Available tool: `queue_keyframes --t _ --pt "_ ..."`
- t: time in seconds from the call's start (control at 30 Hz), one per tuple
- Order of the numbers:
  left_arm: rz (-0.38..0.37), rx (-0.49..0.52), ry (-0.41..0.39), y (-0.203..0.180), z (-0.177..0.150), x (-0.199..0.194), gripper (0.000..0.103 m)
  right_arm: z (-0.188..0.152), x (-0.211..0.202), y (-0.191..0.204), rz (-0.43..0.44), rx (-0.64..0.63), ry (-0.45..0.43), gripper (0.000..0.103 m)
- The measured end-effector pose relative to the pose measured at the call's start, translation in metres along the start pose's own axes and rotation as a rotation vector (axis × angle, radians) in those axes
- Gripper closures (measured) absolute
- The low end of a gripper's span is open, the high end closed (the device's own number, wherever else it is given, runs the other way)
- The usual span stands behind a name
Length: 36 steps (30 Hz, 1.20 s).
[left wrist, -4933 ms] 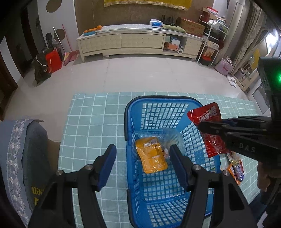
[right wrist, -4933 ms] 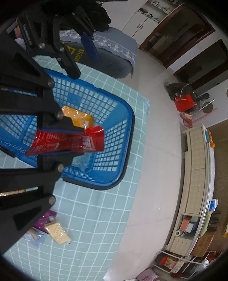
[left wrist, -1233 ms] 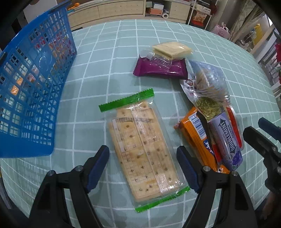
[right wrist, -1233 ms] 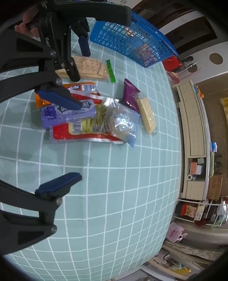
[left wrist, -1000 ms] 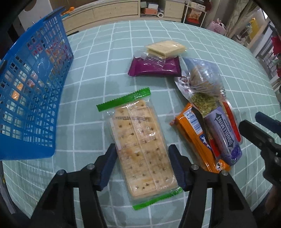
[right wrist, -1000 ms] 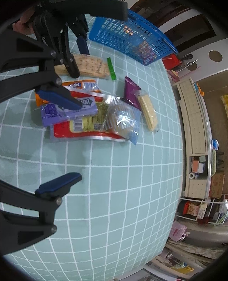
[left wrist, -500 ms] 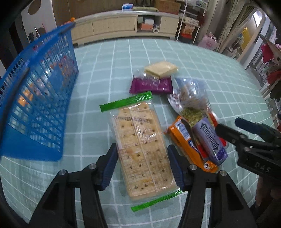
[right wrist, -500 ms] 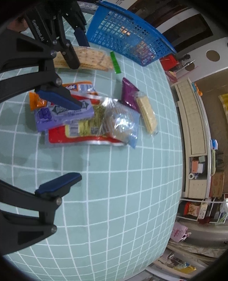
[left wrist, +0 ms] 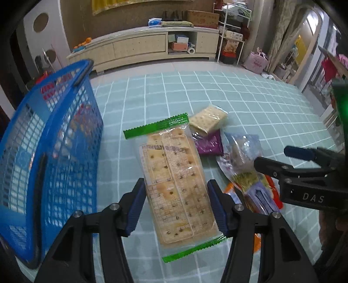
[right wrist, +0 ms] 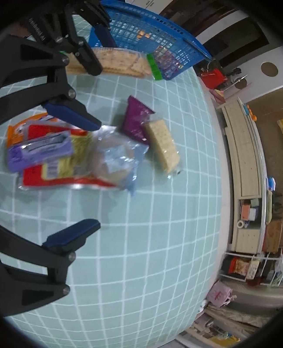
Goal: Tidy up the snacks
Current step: 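Lower the left tool onto the clear cracker pack and grasp it, then lift the cracker pack with the left tool while the right tool grasps the blue-striped bread bag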
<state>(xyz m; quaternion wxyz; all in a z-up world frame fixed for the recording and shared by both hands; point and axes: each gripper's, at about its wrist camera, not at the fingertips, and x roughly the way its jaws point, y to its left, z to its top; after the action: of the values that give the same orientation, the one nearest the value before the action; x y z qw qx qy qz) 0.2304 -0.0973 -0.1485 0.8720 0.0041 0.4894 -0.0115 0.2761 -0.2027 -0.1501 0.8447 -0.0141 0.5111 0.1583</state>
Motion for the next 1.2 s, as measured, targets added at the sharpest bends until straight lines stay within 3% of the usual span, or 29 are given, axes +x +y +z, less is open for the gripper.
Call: queue_keyframes --t 0.33,0.4,0.5,0.83,1.2 --pt "-0.013 0.005 0.014 0.002 0.021 0.024 0.048 0.025 0.038 0.014 -0.012 -0.062 0.093 0.018" --pt "-0.012 0.005 0.019 0.004 0.021 0.023 0.048 0.024 0.042 0.015 -0.013 -0.071 0.094 0.041" --pt "-0.018 0.000 0.026 0.005 0.015 0.020 0.048 0.023 0.039 0.014 -0.004 -0.074 0.090 0.044" --pt "-0.065 -0.027 -0.012 0.000 0.012 -0.007 0.048 0.014 -0.016 0.016 -0.006 -0.099 -0.001 0.045" --pt "-0.100 -0.004 -0.129 0.000 0.008 -0.085 0.048 0.004 -0.083 0.033 0.013 -0.103 -0.077 0.045"
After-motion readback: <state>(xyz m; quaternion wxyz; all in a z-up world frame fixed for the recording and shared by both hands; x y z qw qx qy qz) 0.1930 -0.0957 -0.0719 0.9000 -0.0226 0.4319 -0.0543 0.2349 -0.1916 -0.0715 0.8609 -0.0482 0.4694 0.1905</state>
